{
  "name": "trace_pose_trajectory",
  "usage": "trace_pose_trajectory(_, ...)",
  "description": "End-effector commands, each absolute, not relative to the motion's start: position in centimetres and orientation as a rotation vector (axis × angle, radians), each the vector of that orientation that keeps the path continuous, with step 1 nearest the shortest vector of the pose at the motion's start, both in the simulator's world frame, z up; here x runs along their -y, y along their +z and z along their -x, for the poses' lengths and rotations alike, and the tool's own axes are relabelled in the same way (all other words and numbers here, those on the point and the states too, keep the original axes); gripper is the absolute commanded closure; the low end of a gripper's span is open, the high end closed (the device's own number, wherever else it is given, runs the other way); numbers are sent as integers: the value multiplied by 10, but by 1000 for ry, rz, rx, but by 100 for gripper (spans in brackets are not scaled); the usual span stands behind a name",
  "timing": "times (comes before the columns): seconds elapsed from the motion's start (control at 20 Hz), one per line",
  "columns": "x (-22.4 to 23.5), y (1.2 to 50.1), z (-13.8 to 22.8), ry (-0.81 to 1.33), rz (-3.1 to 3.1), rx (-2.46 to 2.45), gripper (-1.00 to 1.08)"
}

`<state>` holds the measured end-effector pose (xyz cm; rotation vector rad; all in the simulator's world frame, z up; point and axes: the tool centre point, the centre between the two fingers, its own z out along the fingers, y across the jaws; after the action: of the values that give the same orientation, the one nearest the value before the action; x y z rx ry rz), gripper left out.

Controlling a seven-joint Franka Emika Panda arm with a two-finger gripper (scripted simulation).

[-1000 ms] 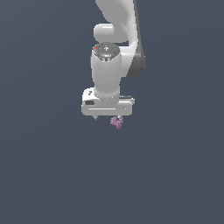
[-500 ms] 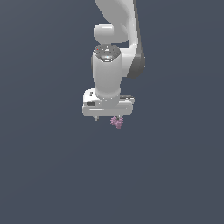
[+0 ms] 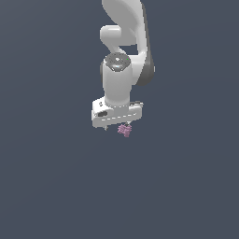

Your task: Pick up the object and move it to a goal position.

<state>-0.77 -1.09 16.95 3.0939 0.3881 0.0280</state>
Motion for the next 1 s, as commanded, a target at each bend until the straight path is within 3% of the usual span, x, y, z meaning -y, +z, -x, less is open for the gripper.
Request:
trace_pose_trajectory(0.0,8,163,13,24,-3079,-494,-92)
trace_pose_trajectory(0.95,-17,113,58,1,-2832,-1338,-92)
